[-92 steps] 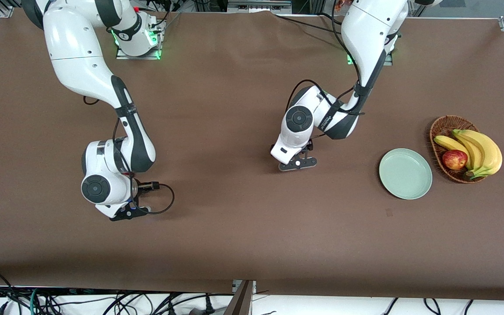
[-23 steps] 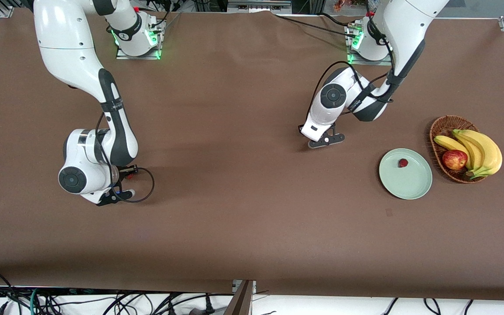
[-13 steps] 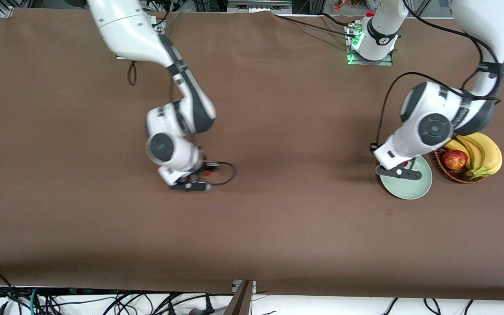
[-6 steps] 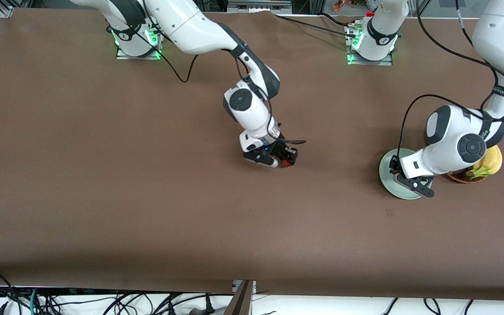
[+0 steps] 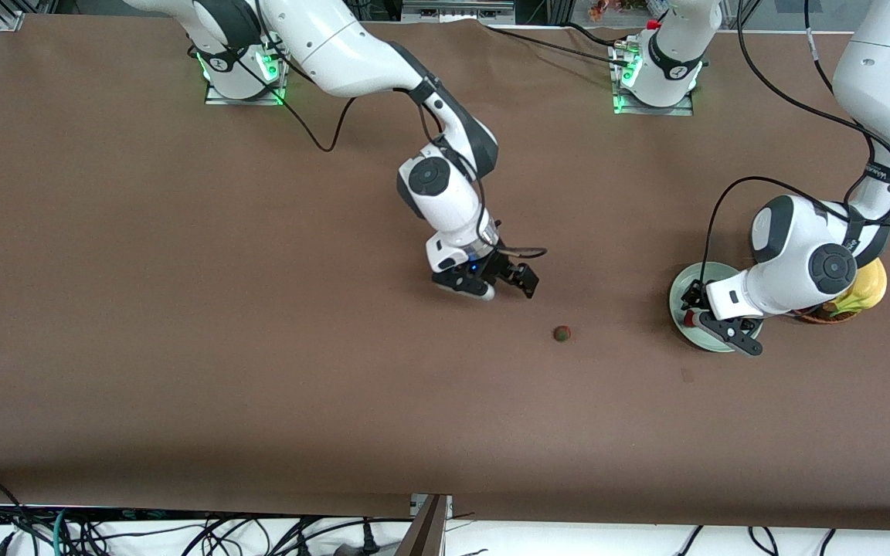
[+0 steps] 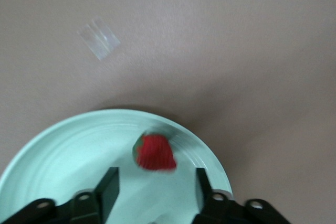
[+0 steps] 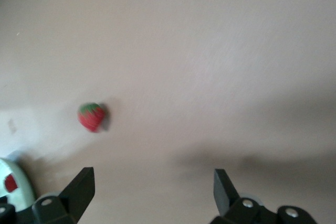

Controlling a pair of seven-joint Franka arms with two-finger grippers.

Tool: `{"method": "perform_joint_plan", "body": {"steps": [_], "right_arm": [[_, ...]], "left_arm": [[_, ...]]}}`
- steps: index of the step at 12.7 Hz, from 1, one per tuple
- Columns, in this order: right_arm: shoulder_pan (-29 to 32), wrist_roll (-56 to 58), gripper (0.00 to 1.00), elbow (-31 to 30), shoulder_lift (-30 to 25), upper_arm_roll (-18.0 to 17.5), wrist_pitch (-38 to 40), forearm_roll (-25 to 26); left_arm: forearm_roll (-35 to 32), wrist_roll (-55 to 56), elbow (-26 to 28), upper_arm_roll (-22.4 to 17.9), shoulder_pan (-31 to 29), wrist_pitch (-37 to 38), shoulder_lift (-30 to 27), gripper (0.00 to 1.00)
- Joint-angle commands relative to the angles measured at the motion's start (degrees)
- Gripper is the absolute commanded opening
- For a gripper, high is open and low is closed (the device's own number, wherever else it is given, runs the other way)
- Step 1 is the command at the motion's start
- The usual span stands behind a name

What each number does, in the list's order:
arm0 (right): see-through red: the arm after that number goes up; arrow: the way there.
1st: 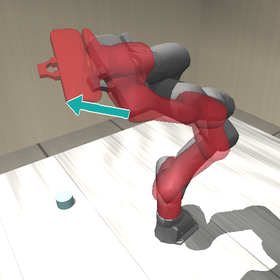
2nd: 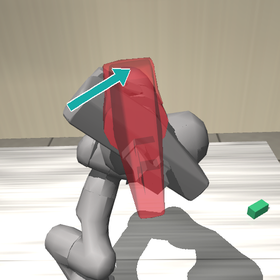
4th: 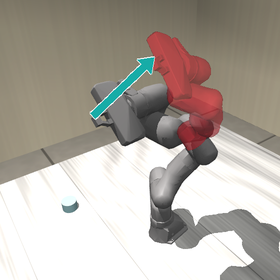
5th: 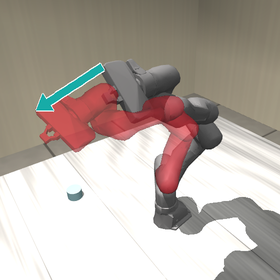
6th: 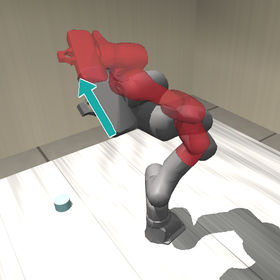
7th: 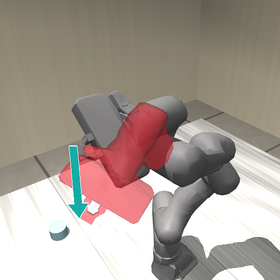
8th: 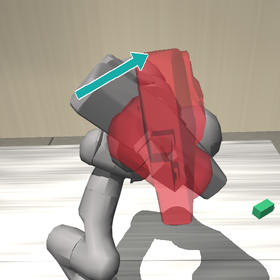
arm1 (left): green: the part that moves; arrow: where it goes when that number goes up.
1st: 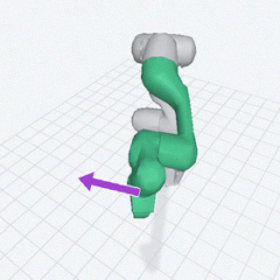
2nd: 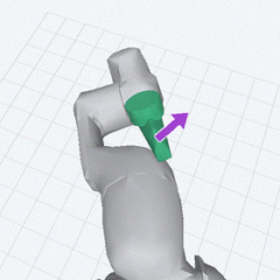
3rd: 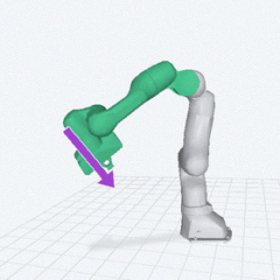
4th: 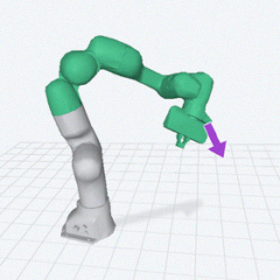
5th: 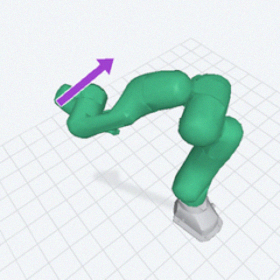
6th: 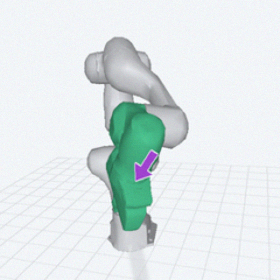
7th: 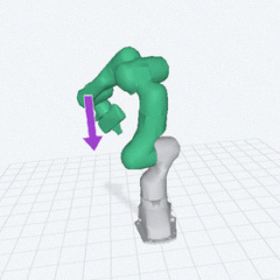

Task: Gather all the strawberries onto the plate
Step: 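Release the strawberry on the plate with the left gripper while the right gripper withdraws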

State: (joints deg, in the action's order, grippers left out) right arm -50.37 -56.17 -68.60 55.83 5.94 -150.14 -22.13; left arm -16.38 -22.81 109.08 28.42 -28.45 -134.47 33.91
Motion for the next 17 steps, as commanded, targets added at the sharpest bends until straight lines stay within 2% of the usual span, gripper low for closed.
{"method": "perform_joint_plan", "body": {"steps": [1, 4, 5, 7, 10, 11, 14, 15, 17], "right_arm": [[4.9, 9.4, 1.0, -0.5, -5.5, -0.3, 12.8, -0.2], [11.6, 22.7, 1.0, -0.5, -9.3, -0.1, 26.9, 0.5], [13.1, 26.8, 1.0, -0.5, -10.4, 0.9, 31.0, 2.4], [13.8, 33.7, 1.0, -0.6, -12.4, 4.5, 36.8, 6.4], [13.9, 46.4, 1.0, -0.7, -14.6, 11.3, 45.2, 7.1], [13.8, 51.1, 1.0, -0.7, -14.8, 14.0, 47.5, 6.9], [14.2, 61.8, 1.0, -0.7, -16.0, 20.5, 52.2, 6.7], [14.6, 64.7, 1.0, -0.7, -16.4, 21.8, 54.0, 6.6], [17.6, 66.6, 1.0, -0.7, -17.3, 21.8, 56.6, 6.5]], "left_arm": [[-0.5, 1.6, -0.8, 2.7, 0.1, 6.5, -4.4, 1.0], [1.7, 10.4, -5.7, 6.5, 1.5, 8.1, -3.8, 1.0], [3.2, 11.8, -8.7, 6.6, 3.6, 8.0, -2.2, 1.0], [3.8, 12.4, -15.1, 6.6, 7.1, 7.8, 1.9, 1.0], [3.6, 12.5, -26.9, 6.1, 12.8, 6.6, 11.0, 1.0], [3.9, 12.5, -29.0, 5.4, 14.4, 3.9, 13.4, 1.0], [3.0, 14.7, -28.5, 4.8, 17.7, -8.7, 19.2, 1.0], [2.2, 14.8, -28.3, 2.9, 18.9, -12.5, 20.5, 1.0], [1.5, 15.1, -27.6, 0.4, 22.3, -14.6, 20.9, 1.0]]}}
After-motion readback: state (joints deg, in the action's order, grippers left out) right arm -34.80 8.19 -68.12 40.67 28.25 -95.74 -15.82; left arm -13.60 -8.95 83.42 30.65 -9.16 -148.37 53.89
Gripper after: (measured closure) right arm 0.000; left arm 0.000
